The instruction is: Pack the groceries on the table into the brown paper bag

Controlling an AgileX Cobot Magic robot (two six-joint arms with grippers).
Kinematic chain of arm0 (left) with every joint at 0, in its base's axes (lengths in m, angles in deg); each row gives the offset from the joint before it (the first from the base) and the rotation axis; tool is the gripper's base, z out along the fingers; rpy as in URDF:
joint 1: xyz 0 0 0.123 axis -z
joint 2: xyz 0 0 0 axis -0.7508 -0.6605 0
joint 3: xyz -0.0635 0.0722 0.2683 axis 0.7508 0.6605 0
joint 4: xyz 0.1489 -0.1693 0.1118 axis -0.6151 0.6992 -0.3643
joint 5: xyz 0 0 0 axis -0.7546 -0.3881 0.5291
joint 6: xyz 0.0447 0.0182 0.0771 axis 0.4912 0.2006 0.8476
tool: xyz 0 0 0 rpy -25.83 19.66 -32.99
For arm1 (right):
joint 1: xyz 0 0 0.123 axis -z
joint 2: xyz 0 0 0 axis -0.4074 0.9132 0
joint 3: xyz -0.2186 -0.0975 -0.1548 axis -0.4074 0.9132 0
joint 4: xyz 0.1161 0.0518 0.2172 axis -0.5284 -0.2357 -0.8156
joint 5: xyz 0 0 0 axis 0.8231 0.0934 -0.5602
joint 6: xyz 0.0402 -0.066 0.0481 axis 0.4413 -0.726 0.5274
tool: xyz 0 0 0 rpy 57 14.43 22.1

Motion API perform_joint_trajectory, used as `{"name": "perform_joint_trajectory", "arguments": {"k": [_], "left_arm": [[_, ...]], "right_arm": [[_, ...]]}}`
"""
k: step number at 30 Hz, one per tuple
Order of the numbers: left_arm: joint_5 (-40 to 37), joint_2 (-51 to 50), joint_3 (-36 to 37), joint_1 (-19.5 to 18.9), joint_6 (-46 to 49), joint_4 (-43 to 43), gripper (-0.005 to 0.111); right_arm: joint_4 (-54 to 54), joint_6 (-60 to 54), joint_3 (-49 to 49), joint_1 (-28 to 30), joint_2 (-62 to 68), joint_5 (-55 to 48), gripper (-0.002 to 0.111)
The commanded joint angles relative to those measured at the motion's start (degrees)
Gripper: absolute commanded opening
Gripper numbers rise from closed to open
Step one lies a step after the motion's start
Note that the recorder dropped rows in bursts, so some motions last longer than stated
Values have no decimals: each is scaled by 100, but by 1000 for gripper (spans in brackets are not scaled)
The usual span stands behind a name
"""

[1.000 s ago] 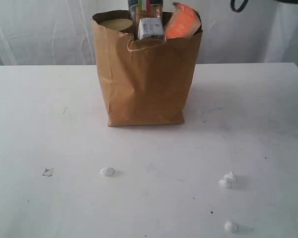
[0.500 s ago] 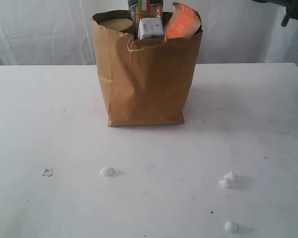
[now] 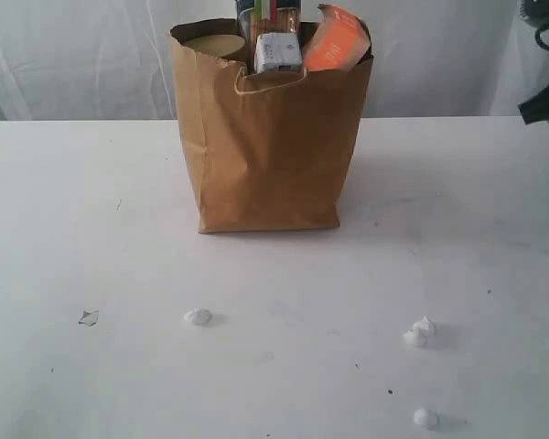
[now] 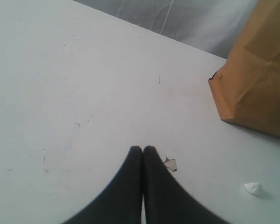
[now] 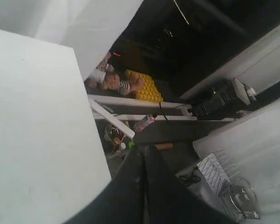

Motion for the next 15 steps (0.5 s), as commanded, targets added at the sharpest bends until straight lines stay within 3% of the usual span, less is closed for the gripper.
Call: {"name": "perform_joint_trajectory", "arguments": {"k": [1,4,9,15], "left_arm": [[6,24,17,-9,-31,55,0],[6,24,17,-9,-31,55,0],[6,24,17,-9,-31,55,0],[6,24,17,-9,-31,55,0]], "right_arm": [[4,59,444,5,-636,-153,0],[4,643,713,5,-1387,-789,0],[251,696,1095,5,-2505,-1828,0],[594,988,1413,5,-3001,-2043,0]]}}
